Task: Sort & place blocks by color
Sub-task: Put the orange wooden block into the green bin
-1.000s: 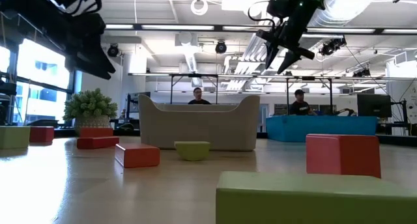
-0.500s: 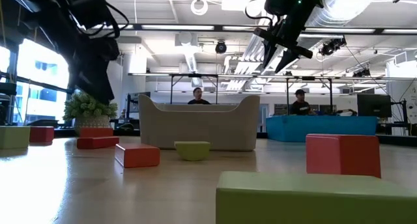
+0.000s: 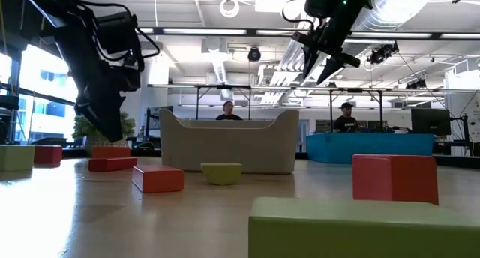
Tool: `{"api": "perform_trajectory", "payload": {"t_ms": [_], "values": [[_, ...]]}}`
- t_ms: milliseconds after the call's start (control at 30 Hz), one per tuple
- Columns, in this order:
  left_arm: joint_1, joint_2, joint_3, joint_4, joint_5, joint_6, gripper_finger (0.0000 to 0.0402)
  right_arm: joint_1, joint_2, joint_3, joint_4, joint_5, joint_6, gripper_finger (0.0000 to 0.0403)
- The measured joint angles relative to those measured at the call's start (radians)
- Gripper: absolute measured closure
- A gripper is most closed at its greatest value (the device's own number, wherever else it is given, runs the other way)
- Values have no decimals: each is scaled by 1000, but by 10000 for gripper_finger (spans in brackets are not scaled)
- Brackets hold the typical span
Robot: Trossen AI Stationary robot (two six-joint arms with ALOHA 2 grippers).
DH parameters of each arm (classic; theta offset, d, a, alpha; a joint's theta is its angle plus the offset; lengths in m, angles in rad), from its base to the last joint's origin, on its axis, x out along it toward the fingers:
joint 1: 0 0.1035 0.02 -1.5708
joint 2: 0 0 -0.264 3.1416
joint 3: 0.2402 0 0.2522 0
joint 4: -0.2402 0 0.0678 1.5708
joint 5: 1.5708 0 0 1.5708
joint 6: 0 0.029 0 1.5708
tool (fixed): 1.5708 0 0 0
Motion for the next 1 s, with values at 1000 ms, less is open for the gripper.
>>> {"api": "perform_trajectory", "payload": {"t_ms": [1000], "values": [[0,184,2,28,5,113,300,15,1,0,0,-5,23,203]]}}
